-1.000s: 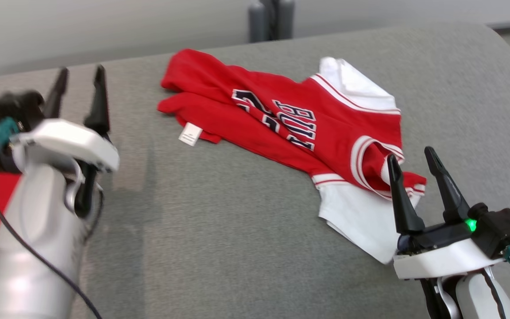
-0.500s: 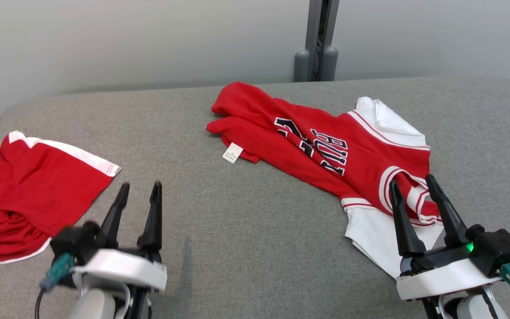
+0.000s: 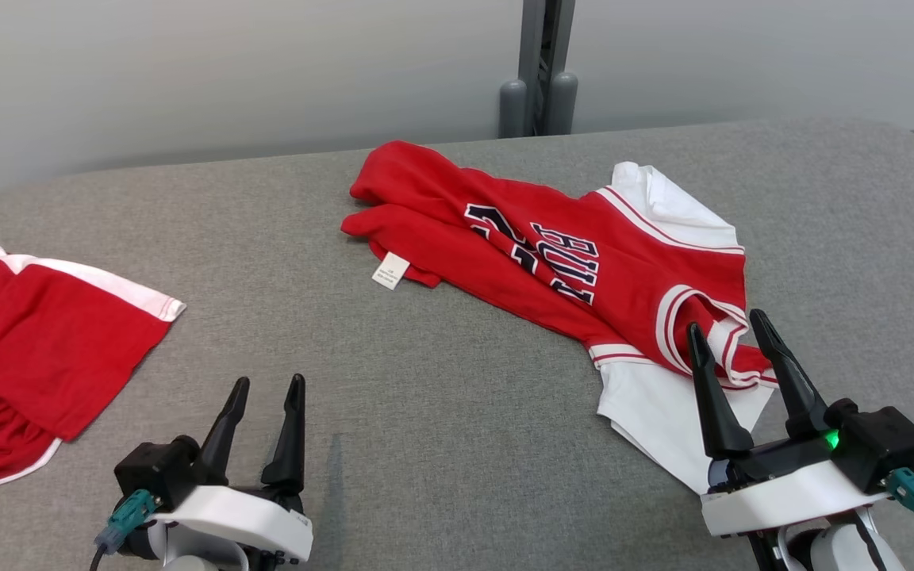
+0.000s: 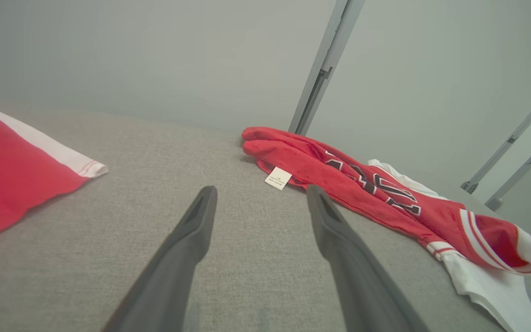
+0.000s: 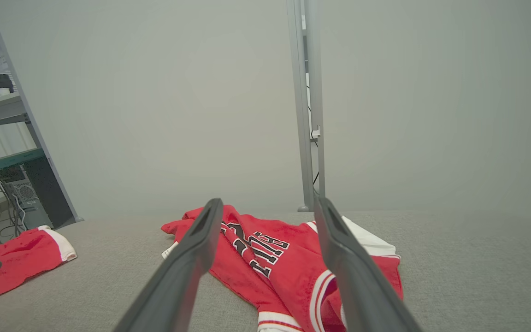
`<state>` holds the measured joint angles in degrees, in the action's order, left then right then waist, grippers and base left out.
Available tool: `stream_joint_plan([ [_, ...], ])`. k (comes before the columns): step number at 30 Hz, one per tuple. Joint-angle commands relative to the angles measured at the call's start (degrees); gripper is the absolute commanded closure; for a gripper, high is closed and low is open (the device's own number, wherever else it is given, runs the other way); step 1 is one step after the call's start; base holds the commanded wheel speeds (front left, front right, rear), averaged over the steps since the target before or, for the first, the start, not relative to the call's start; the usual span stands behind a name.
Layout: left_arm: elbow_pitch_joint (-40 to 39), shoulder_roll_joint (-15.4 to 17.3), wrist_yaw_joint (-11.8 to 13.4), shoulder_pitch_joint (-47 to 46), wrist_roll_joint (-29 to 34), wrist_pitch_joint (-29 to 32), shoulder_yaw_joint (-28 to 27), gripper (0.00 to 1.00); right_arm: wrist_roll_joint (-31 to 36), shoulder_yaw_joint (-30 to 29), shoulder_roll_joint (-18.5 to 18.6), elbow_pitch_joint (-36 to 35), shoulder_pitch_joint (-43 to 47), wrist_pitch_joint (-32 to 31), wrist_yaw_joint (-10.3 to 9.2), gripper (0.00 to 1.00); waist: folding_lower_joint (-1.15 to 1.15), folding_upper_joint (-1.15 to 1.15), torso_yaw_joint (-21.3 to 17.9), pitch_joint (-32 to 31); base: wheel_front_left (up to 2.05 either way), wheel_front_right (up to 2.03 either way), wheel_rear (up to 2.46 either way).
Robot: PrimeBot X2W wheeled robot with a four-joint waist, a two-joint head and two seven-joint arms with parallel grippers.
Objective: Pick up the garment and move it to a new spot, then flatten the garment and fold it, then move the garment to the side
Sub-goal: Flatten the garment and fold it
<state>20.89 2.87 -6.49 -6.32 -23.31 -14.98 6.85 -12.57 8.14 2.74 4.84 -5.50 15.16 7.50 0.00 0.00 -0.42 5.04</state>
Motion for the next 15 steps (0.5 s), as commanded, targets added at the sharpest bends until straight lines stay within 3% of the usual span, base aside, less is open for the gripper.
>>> stream_joint_plan([
  [1,1.4,0.1,0.1,-1.7,-0.3,-0.1,0.4,0.0,0.2,0.0,0.3,0.1,-0.9,0.1,-0.02,0.0,0.0,0.0,-1.3,1.3,0.0,0.0,0.0],
  [15,17.4,3.9,2.2,-24.2,-3.7,8.4,-3.1,0.0,-0.1,0.1,0.3,-2.3,-4.7,0.1,-0.02,0.0,0.0,0.0,-10.3,13.7,0.0,0.0,0.0],
])
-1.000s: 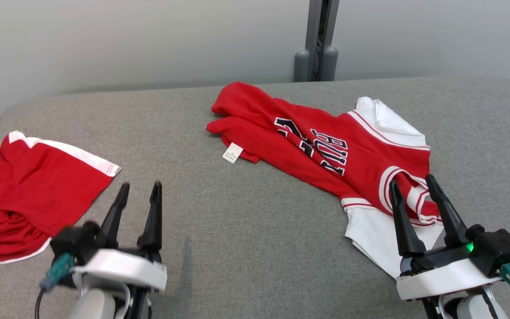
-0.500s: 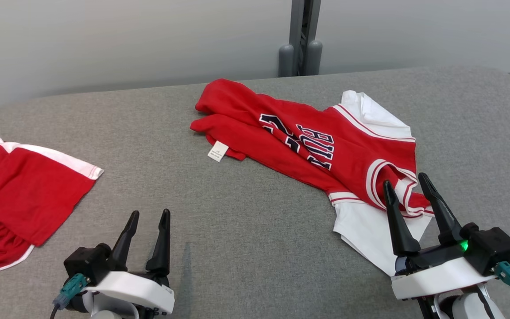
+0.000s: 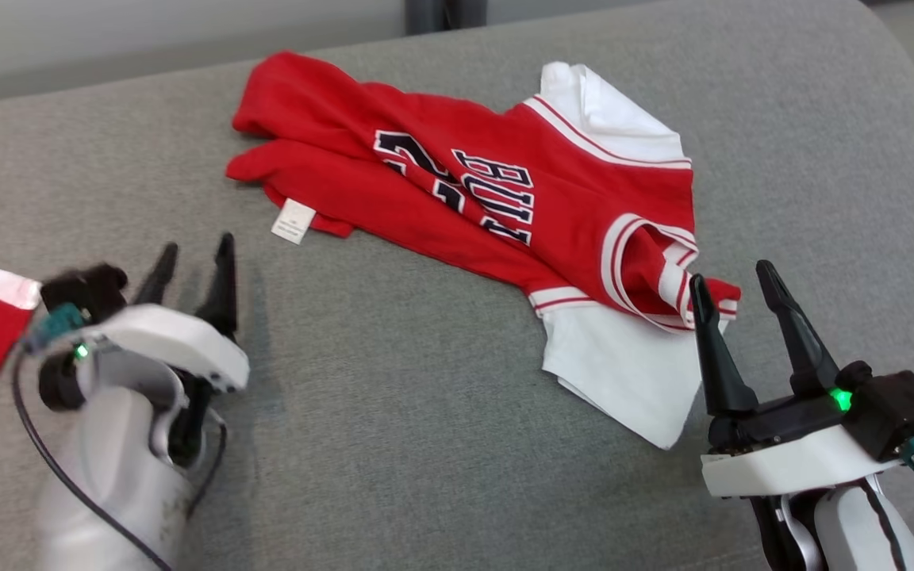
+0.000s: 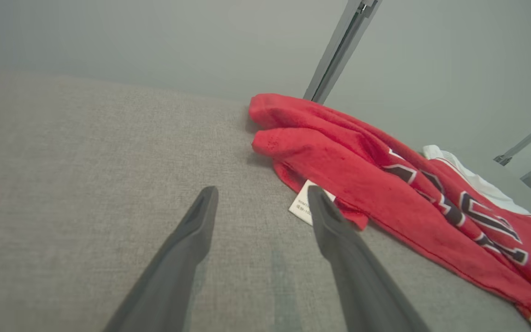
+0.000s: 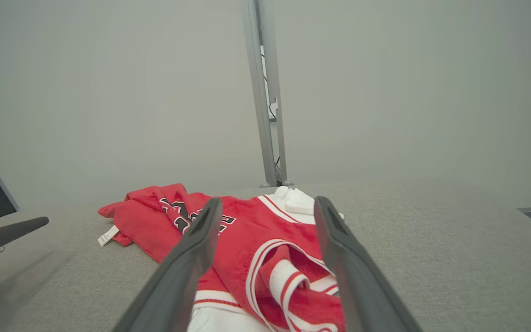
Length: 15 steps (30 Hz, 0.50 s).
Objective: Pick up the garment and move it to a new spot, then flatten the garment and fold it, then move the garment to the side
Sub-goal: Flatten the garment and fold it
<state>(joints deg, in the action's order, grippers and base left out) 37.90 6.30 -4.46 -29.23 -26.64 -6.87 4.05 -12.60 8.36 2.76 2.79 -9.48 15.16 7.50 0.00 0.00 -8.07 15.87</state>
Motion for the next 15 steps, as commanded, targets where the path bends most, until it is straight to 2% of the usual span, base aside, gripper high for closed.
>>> stream_joint_plan([
  [1,0.4,0.5,0.2,-1.3,-0.4,0.3,-0.3,0.0,-0.1,-0.1,0.3,-0.2,-0.7,0.1,-0.02,0.0,0.0,0.0,-2.7,2.9,0.0,0.0,0.0],
  [6,8.5,3.0,-0.7,-11.9,-3.7,4.2,-2.7,0.0,-0.8,0.6,0.3,-1.0,-1.9,0.1,-0.02,0.0,0.0,0.0,-5.3,6.3,0.0,0.0,0.0],
  [15,17.9,5.7,-1.6,-20.9,-3.4,5.0,-1.6,0.0,-1.8,0.6,0.3,-1.6,-2.8,0.1,-0.02,0.0,0.0,0.0,-8.0,8.8,0.0,0.0,0.0],
])
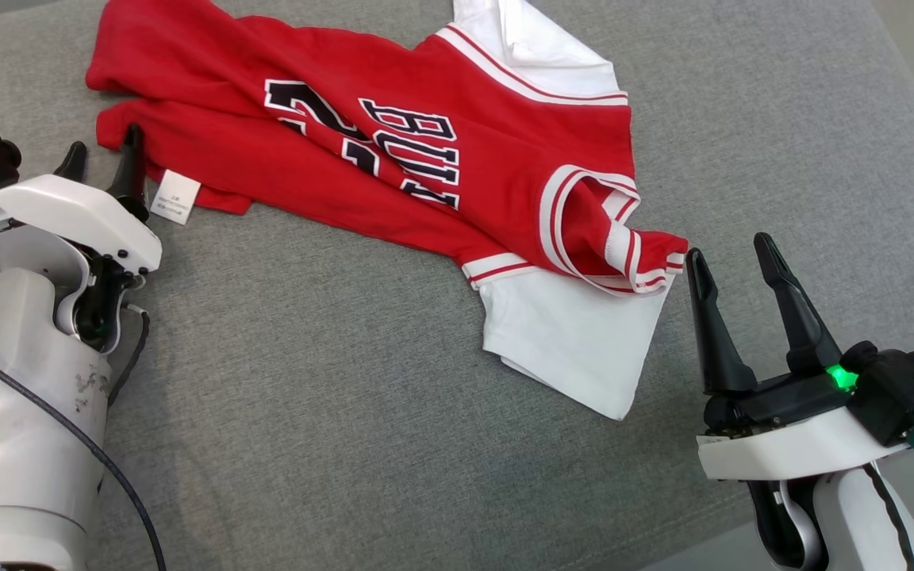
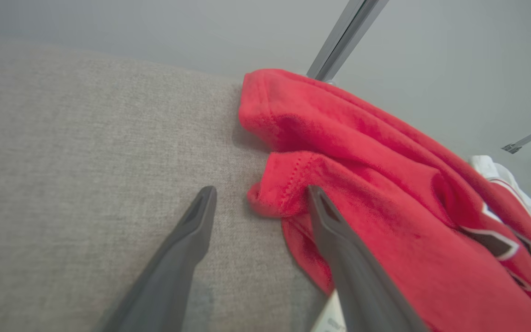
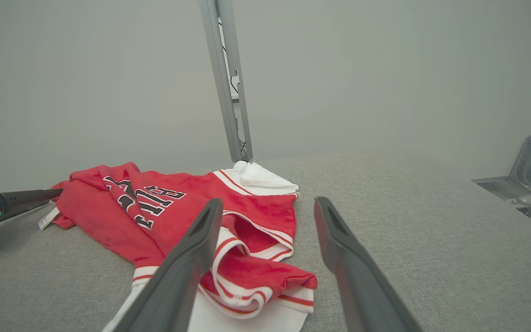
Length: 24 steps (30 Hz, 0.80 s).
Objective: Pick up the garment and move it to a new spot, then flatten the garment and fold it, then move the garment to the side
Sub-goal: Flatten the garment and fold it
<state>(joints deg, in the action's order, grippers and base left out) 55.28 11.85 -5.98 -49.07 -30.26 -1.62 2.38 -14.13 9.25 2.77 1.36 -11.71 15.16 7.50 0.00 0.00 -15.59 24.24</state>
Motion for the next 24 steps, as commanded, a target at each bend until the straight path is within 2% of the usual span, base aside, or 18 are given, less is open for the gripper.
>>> stream_joint_plan([
  [1,1.2,0.4,-0.2,-1.5,0.2,-0.4,0.1,0.0,-0.4,-0.3,0.2,-0.2,-0.5,0.1,-0.02,0.0,0.0,0.0,-0.6,0.5,0.0,0.0,0.0],
  [4,3.3,0.6,-0.5,-2.8,0.2,-0.9,0.5,0.0,-0.6,-0.3,0.2,-0.2,-0.4,0.1,-0.02,0.0,0.0,0.0,-0.9,0.5,0.0,0.0,0.0],
  [5,3.8,0.4,-0.7,-3.1,0.0,-1.0,0.8,0.98,-0.6,-0.3,0.2,-0.2,-0.3,0.1,-0.02,0.0,0.0,0.0,-1.0,0.5,0.0,0.0,0.0],
  [14,3.3,-1.8,-1.5,-1.9,-2.7,-4.3,4.2,1.0,0.1,-0.4,0.2,0.7,0.3,0.1,-0.02,0.0,0.0,0.0,1.2,-1.8,0.0,0.0,0.0],
  [18,-0.4,-2.2,-1.5,0.9,-5.8,-6.3,7.5,1.0,1.0,-0.5,0.3,1.3,0.5,0.1,-0.02,0.0,0.0,0.0,3.3,-4.1,0.0,0.0,0.0],
  [24,-7.3,-0.9,-1.5,6.1,-9.0,-9.2,11.5,1.0,1.6,-2.0,0.3,2.2,1.7,0.1,-0.02,0.0,0.0,0.0,6.7,-7.8,0.0,0.0,0.0],
])
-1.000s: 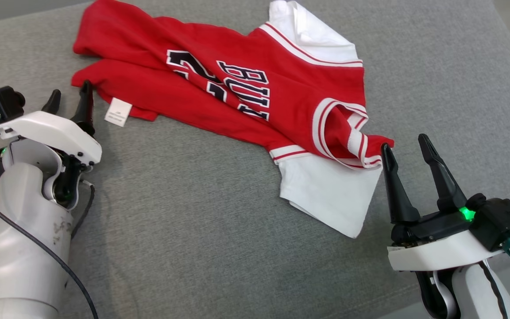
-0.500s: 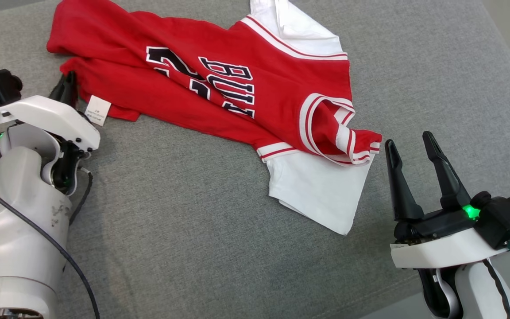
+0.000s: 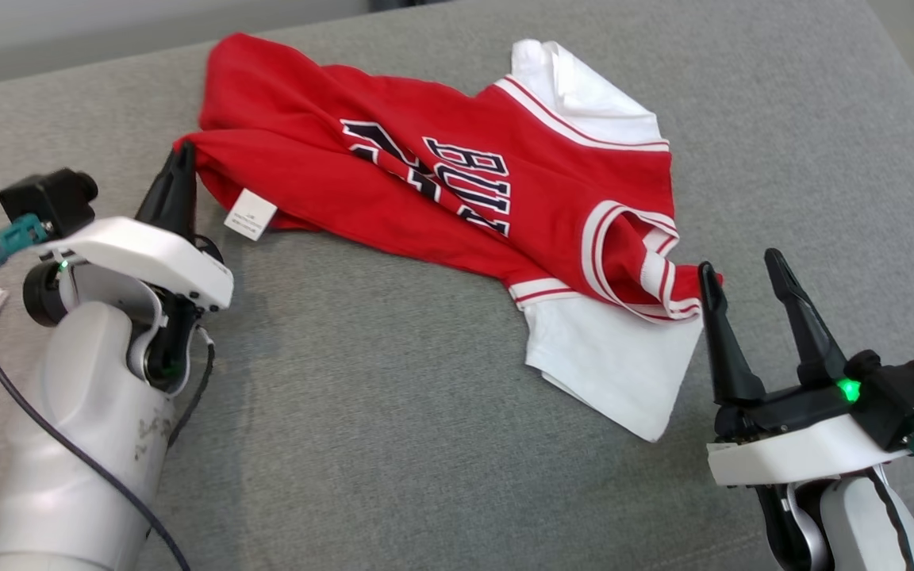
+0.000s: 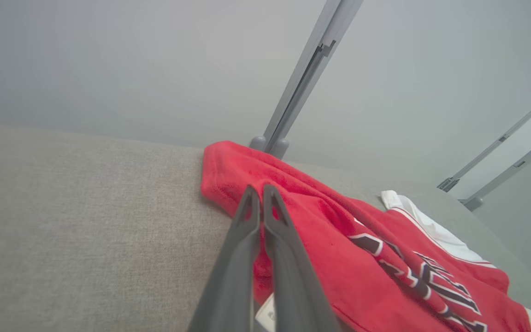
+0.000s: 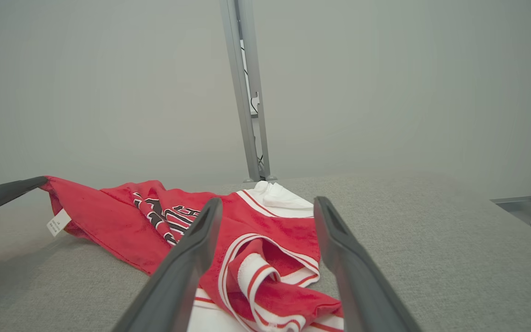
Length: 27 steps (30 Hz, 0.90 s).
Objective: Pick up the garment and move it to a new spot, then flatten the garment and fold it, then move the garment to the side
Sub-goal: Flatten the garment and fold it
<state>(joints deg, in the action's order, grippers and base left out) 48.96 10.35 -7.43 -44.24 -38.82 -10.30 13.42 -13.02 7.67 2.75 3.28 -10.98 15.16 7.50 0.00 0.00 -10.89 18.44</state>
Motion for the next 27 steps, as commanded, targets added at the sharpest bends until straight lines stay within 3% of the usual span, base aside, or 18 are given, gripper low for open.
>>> stream_joint_plan([
  [1,-2.4,1.0,0.0,2.3,-0.7,-0.9,1.0,1.0,0.5,-1.0,0.3,0.4,1.1,0.1,-0.02,0.0,0.0,0.0,2.7,-2.7,0.0,0.0,0.0],
  [11,-16.2,3.5,0.8,13.6,-1.1,0.3,3.3,1.0,0.6,-3.2,0.3,2.2,2.8,0.1,-0.02,0.0,0.0,0.0,8.5,-8.5,0.0,0.0,0.0],
  [19,-30.6,6.0,4.9,27.2,-0.9,9.3,6.9,1.0,0.0,-4.3,0.3,3.9,4.1,0.1,-0.02,0.0,0.0,0.0,12.1,-11.2,0.0,0.0,0.0],
  [27,-35.4,6.8,8.4,36.4,-1.1,12.6,8.7,1.0,-0.1,-4.1,0.3,5.0,4.3,0.1,-0.02,0.0,0.0,0.0,12.9,-12.7,0.0,0.0,0.0],
])
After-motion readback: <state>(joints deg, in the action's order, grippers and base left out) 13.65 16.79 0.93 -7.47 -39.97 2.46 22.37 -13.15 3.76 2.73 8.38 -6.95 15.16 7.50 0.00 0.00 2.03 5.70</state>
